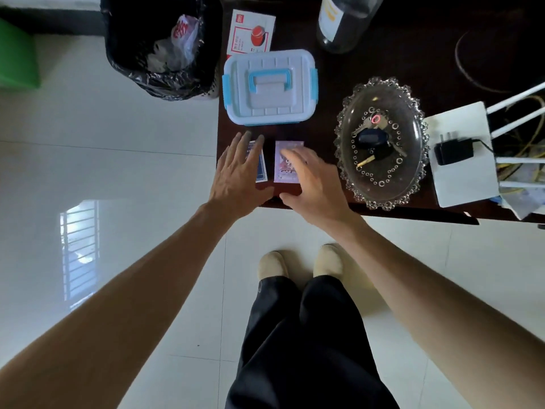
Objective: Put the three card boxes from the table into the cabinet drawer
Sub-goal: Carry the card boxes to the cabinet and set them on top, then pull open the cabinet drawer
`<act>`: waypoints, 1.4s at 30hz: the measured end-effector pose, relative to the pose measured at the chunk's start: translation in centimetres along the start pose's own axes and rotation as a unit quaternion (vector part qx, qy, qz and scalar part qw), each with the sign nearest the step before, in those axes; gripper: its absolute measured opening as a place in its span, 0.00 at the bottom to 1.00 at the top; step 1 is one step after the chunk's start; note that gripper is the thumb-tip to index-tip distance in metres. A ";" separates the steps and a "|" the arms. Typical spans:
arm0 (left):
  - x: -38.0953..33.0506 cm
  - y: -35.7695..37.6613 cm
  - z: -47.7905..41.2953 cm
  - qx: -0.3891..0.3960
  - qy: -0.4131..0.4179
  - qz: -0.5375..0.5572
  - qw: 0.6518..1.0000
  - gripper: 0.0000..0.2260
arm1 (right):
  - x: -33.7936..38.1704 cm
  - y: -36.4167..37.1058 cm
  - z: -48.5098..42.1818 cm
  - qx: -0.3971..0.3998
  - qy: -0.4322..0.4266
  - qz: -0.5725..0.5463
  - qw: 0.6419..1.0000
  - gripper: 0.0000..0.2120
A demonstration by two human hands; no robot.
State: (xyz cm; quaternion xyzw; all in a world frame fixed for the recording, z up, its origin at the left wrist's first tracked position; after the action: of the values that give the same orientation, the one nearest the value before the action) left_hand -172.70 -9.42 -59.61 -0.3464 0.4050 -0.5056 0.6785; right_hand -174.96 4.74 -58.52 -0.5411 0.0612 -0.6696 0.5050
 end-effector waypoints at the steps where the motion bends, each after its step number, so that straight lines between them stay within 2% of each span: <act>1: -0.7 -0.5 1.2 -0.027 -0.022 0.046 0.998 0.36 | -0.7 -0.3 1.9 -0.007 0.025 -0.080 0.996 0.30; 3: -1.8 -0.2 3.8 -0.041 -0.083 0.150 0.984 0.21 | -3.2 0.0 6.2 0.001 0.140 -0.235 0.962 0.16; 4: -2.4 0.7 5.0 -0.015 -0.115 0.204 0.972 0.15 | -4.9 0.3 8.3 -0.003 0.215 -0.306 0.927 0.11; 6: -3.6 3.2 7.4 0.057 -0.191 0.311 0.929 0.06 | -8.8 1.0 12.5 -0.040 0.359 -0.415 0.835 0.06; 8: -4.4 6.0 9.2 0.106 -0.275 0.405 0.865 0.06 | -12.3 1.4 15.6 -0.076 0.455 -0.491 0.739 0.07; 10: -4.8 8.8 10.0 0.141 -0.359 0.476 0.790 0.10 | -15.4 1.2 17.1 -0.118 0.497 -0.546 0.664 0.10; 13: -5.2 11.9 9.9 0.144 -0.454 0.550 0.686 0.13 | -19.5 0.4 17.7 -0.167 0.516 -0.584 0.604 0.13; 16: -5.0 13.4 8.6 0.093 -0.490 0.595 0.631 0.19 | -22.3 0.1 16.7 -0.184 0.508 -0.605 0.585 0.17; 19: -4.9 14.1 7.1 0.052 -0.482 0.622 0.615 0.22 | -23.9 -0.2 15.3 -0.196 0.491 -0.619 0.582 0.18; 24: -4.7 14.4 6.2 0.009 -0.507 0.637 0.580 0.15 | -25.0 -0.3 14.1 -0.214 0.501 -0.615 0.570 0.15; 29: -4.4 13.4 5.3 0.015 -0.514 0.605 0.608 0.05 | -25.7 -0.3 13.4 -0.198 0.508 -0.612 0.573 0.08; 32: -4.1 13.1 5.3 0.013 -0.524 0.589 0.615 0.05 | -25.8 -0.3 13.1 -0.195 0.501 -0.623 0.568 0.05; 42: -3.8 12.8 5.4 0.022 -0.523 0.562 0.640 0.03 | -25.4 -0.3 13.1 -0.214 0.487 -0.634 0.561 0.05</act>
State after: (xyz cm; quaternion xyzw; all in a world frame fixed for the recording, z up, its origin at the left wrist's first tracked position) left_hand -163.29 -2.20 -67.83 -0.2436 0.0881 0.2298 0.9381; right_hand -167.30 29.82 -69.80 -0.1242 0.0811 -0.9464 -0.2870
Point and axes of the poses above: each hand's wrist, its own z-axis away from the middle knuckle, its own y-axis out of the palm, x = y × z, the point moved 8 cm from there along -z, towards the middle knuckle, and after that the axes turned 8 degrees about -z, right-handed, at the moved point
